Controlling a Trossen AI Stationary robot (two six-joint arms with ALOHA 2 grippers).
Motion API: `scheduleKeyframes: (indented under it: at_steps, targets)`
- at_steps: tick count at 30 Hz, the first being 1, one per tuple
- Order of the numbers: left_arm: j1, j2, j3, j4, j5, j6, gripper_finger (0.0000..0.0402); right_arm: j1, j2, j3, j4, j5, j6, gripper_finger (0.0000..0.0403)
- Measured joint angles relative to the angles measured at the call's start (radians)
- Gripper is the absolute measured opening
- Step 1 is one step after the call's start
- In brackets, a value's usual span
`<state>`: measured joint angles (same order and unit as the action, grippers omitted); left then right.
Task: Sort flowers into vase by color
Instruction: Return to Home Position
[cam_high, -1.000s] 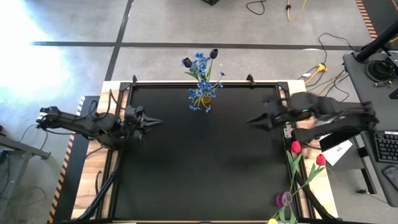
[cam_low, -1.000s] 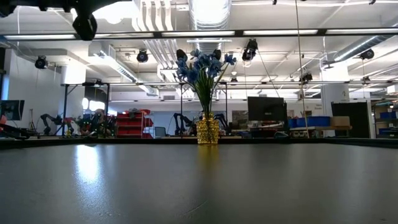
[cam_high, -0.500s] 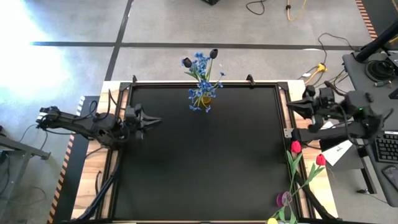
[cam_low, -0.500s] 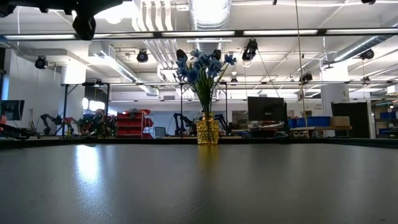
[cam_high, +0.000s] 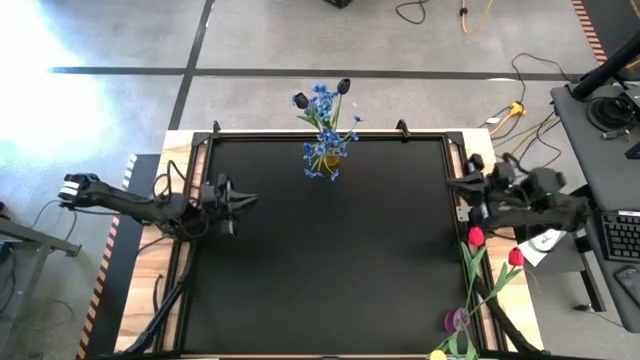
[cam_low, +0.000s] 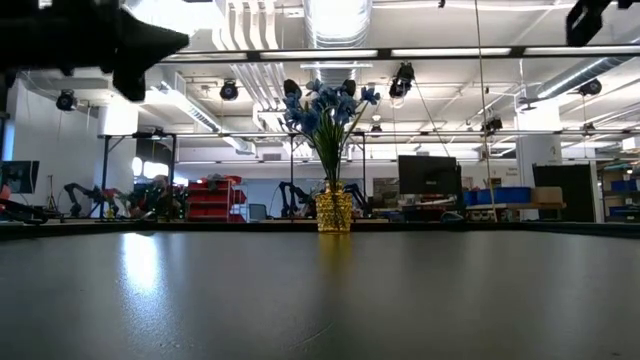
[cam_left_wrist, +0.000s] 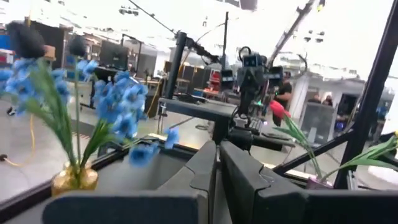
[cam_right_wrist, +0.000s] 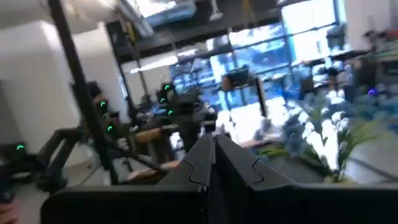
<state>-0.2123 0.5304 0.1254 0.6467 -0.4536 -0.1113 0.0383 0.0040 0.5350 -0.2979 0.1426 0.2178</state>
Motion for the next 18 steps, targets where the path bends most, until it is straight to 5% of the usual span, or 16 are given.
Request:
scheduleKeyframes:
  at_steps: [4,12,18]
  targets:
    - [0.001,-0.003,-0.115,0.146,-0.005,-0.012,0.0010,0.000,0.062,-0.116,0.210,-0.053,-0.035,0.0013]
    - [0.003,0.015,-0.038,-0.151,-0.032,0.034,0.0010,0.000,0.116,-0.395,0.669,-0.053,-0.088,0.0013]
    - [0.003,0.018,-0.037,-0.151,0.039,0.077,0.0010,-0.002,0.115,-0.522,0.693,-0.035,0.022,0.0013]
